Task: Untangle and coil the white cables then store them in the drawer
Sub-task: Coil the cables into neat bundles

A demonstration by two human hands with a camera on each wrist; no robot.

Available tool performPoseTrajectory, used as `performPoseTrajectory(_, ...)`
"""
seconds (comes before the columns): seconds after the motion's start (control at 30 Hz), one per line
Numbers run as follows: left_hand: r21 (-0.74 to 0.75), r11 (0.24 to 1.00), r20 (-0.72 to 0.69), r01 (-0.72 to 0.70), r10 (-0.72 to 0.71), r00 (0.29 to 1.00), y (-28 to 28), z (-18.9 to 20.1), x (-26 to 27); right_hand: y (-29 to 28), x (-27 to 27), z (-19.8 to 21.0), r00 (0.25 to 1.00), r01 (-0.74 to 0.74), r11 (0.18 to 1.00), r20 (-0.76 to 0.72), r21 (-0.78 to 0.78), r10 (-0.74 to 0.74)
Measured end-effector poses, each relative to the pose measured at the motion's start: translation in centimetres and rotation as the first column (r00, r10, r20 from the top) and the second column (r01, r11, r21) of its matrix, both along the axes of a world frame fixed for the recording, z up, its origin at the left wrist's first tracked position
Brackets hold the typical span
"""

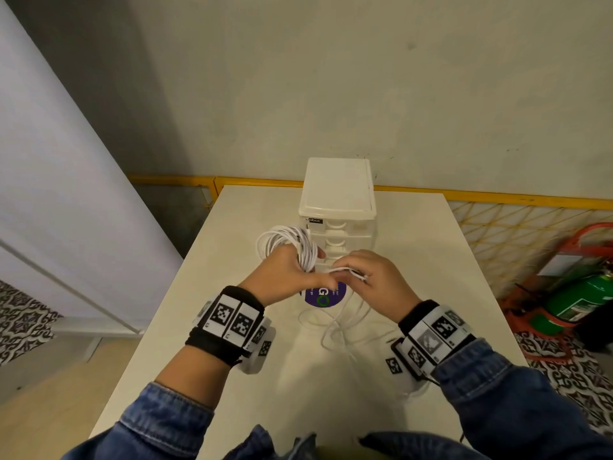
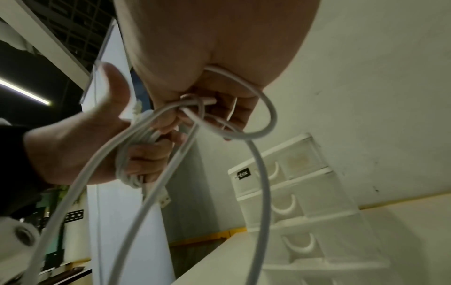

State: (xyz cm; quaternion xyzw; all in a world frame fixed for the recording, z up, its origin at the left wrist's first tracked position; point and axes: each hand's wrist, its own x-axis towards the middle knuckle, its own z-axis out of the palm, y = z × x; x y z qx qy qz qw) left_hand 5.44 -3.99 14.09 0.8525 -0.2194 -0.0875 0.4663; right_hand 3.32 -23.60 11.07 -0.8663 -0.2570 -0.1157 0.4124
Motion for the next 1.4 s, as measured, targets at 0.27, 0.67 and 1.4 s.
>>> performPoseTrajectory(0.27, 0.148, 0.979, 0.146, -0.137, 0.115, 0.983, 1.0, -0.1, 0.7, -2.6, -0.1, -1.3, 0.955, 0.179, 0.958, -0.274, 0.224, -0.115)
performPoseTrajectory(0.67, 0.155, 0.898, 0.182, -0.412, 0.384, 0.905, 3.8, 0.0, 1.6, -7.8, 0.8, -4.8, 0.680, 0.640, 0.766, -0.416, -0.067, -0.604)
performPoseTrajectory(1.4, 0.063, 0.820, 0.145, -0.568, 0.556, 0.819, 5.2, -0.3, 1.4, -4.4, -1.8, -4.9, 0.728, 0.307, 0.950, -0.656, 0.053, -0.199)
